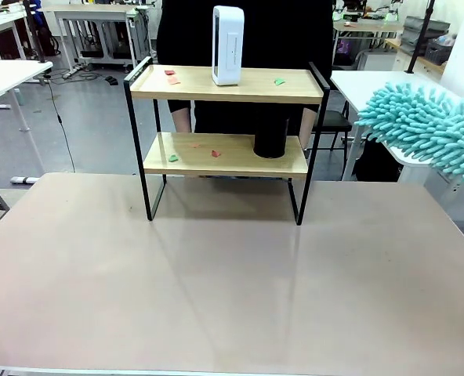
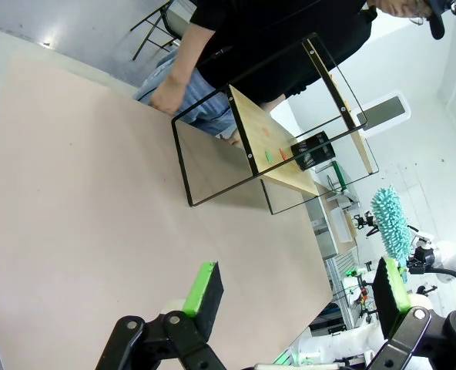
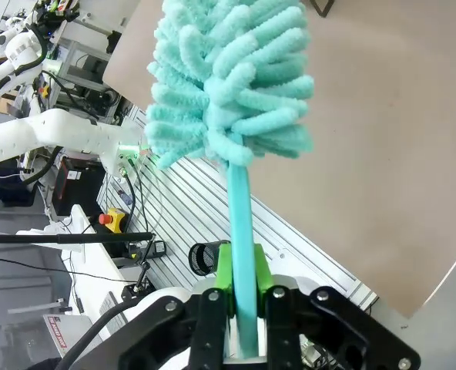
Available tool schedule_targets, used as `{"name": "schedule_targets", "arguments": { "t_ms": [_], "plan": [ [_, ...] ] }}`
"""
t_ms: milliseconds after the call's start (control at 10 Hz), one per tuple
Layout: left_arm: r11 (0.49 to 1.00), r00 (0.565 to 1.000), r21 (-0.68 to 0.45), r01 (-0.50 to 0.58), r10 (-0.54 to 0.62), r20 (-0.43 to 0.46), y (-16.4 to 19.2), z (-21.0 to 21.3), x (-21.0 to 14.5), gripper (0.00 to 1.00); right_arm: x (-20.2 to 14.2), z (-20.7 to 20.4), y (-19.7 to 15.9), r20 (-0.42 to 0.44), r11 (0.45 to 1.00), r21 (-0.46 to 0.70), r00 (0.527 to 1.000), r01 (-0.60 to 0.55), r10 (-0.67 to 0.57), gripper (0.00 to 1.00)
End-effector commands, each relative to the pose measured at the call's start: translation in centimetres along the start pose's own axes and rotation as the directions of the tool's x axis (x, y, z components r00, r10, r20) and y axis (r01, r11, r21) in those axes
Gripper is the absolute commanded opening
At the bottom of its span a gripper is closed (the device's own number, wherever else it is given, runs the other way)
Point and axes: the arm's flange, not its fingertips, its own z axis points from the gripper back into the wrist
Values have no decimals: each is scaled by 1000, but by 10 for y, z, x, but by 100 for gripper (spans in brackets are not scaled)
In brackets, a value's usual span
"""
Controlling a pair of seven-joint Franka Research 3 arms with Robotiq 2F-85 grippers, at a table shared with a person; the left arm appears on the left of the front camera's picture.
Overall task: Clean the shelf.
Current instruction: Clean the specific tier of the Shelf with the Duster once objects are removed.
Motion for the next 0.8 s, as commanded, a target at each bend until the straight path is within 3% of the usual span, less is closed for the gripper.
{"name": "schedule_targets", "arguments": {
  "t_ms": [0, 700],
  "plan": [
    [1000, 1000, -16, 23, -23, 10, -1, -1, -1, 100, -1, 5, 3, -5, 1000, 3, 1000, 1, -1, 0],
    [1000, 1000, -16, 23, -23, 10, -1, -1, -1, 100, -1, 5, 3, -5, 1000, 3, 1000, 1, -1, 0]
  ]
}}
